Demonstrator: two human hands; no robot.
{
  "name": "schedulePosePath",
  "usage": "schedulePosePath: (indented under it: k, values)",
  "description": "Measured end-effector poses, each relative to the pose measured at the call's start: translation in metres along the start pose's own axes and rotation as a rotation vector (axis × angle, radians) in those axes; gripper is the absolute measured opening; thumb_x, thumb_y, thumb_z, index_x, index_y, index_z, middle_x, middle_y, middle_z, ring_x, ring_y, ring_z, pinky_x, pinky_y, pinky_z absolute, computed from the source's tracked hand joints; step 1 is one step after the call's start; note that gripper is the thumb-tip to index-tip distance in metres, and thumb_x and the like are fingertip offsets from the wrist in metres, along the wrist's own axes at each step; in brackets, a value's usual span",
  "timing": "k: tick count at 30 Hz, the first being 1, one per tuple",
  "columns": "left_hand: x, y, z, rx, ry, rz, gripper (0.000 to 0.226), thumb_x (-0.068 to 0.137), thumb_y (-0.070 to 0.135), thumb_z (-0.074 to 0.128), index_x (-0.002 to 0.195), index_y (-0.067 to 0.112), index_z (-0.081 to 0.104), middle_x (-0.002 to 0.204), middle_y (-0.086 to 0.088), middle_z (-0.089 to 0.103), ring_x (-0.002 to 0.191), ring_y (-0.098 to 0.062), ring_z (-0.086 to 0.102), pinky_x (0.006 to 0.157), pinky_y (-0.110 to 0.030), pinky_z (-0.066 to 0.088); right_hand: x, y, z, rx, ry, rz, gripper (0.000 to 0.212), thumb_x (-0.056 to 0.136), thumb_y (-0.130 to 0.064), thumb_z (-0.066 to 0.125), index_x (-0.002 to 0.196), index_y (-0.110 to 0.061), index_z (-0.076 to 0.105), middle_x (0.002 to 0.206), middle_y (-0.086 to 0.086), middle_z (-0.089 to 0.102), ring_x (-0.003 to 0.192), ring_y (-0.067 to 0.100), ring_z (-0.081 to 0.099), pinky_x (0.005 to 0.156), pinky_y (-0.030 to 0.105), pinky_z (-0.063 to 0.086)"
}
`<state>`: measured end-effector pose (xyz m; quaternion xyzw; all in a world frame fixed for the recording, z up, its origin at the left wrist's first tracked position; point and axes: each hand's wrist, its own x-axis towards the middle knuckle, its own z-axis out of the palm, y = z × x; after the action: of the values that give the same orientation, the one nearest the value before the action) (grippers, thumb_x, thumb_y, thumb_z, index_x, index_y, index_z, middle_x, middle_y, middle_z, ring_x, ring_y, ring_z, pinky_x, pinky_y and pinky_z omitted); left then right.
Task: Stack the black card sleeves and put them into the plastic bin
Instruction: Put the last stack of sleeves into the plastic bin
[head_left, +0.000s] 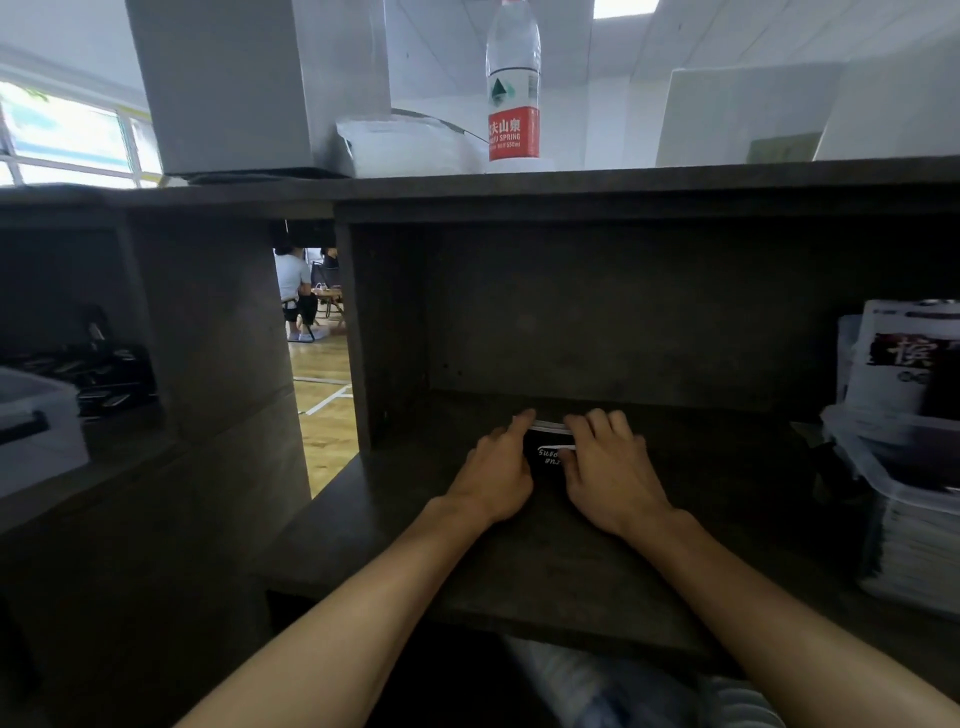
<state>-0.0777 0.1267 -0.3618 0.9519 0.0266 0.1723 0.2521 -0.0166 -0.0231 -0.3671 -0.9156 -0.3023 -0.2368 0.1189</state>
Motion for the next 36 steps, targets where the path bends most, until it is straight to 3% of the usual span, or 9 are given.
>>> schedulePosePath:
  k: [4, 7, 10, 16, 21, 25, 29, 36]
  values:
    - [-0.013, -0.005, -0.003, -0.136, 0.046, -0.046, 0.081, 0.095, 0.014, 0.051, 0.156, 0.034, 0.002, 0.150, -0.012, 0.041, 0.133, -0.026, 0.046, 0.112, -0.041, 0.038, -0.008, 0.003, -0.022, 0.064, -0.062, 0.048, 0.047, 0.097, -0.039, 0.052, 0.140, -0.023, 0.042, 0.134, 0.003, 0.045, 0.121, 0.018, 0.040, 0.103, 0.042, 0.041]
    - [-0.013, -0.013, -0.004, 0.071, 0.042, -0.079, 0.063, 0.096, 0.021, 0.052, 0.154, 0.020, 0.027, 0.148, -0.012, 0.043, 0.132, -0.027, 0.047, 0.110, -0.041, 0.039, -0.012, 0.022, -0.062, 0.087, 0.036, 0.026, 0.043, 0.096, -0.039, 0.053, 0.135, -0.024, 0.047, 0.129, 0.001, 0.049, 0.118, 0.017, 0.041, 0.099, 0.040, 0.043]
    - [-0.012, -0.013, -0.001, 0.170, -0.033, -0.050, 0.041, 0.098, 0.027, 0.050, 0.138, 0.018, 0.053, 0.140, -0.009, 0.053, 0.125, -0.024, 0.053, 0.106, -0.038, 0.043, -0.007, 0.062, -0.128, 0.111, 0.140, 0.084, 0.037, 0.094, -0.038, 0.055, 0.129, -0.025, 0.052, 0.120, 0.000, 0.053, 0.112, 0.017, 0.044, 0.091, 0.037, 0.042]
    - [-0.012, -0.016, 0.003, 0.227, 0.009, -0.029, 0.037, 0.098, 0.026, 0.050, 0.133, 0.016, 0.057, 0.136, -0.010, 0.056, 0.122, -0.025, 0.055, 0.101, -0.035, 0.045, -0.040, 0.189, -0.227, 0.095, 0.043, 0.405, 0.029, 0.095, -0.034, 0.059, 0.120, -0.021, 0.061, 0.104, 0.006, 0.063, 0.091, 0.023, 0.057, 0.077, 0.030, 0.042]
    - [-0.011, -0.017, 0.003, 0.211, 0.002, -0.045, 0.037, 0.098, 0.028, 0.050, 0.133, 0.017, 0.057, 0.137, -0.010, 0.055, 0.122, -0.025, 0.055, 0.100, -0.036, 0.046, -0.075, 0.238, -0.209, 0.113, -0.088, 0.463, 0.011, 0.093, -0.032, 0.062, 0.104, -0.032, 0.060, 0.108, 0.003, 0.066, 0.093, 0.020, 0.060, 0.081, 0.034, 0.046]
    - [-0.011, -0.018, 0.003, 0.227, 0.005, -0.040, 0.038, 0.098, 0.027, 0.050, 0.134, 0.017, 0.056, 0.138, -0.009, 0.055, 0.123, -0.025, 0.055, 0.101, -0.035, 0.043, -0.087, 0.248, -0.187, 0.183, -0.098, 0.433, 0.014, 0.090, -0.029, 0.064, 0.095, -0.038, 0.055, 0.103, -0.006, 0.063, 0.093, 0.013, 0.061, 0.084, 0.035, 0.050]
    - [-0.011, -0.018, 0.003, 0.217, 0.021, -0.037, 0.035, 0.098, 0.027, 0.052, 0.131, 0.018, 0.058, 0.136, -0.010, 0.056, 0.121, -0.026, 0.056, 0.099, -0.035, 0.045, -0.089, 0.252, -0.177, 0.299, -0.127, 0.478, 0.016, 0.089, -0.028, 0.064, 0.089, -0.044, 0.062, 0.098, -0.008, 0.066, 0.092, 0.011, 0.060, 0.074, 0.027, 0.044]
    - [-0.011, -0.018, 0.002, 0.207, 0.022, -0.023, 0.035, 0.098, 0.026, 0.052, 0.130, 0.016, 0.059, 0.134, -0.010, 0.057, 0.120, -0.025, 0.056, 0.099, -0.035, 0.045, -0.081, 0.253, -0.176, 0.321, -0.278, 0.479, 0.024, 0.100, -0.026, 0.045, 0.095, -0.031, 0.068, 0.103, -0.012, 0.066, 0.100, 0.009, 0.057, 0.077, 0.021, 0.037]
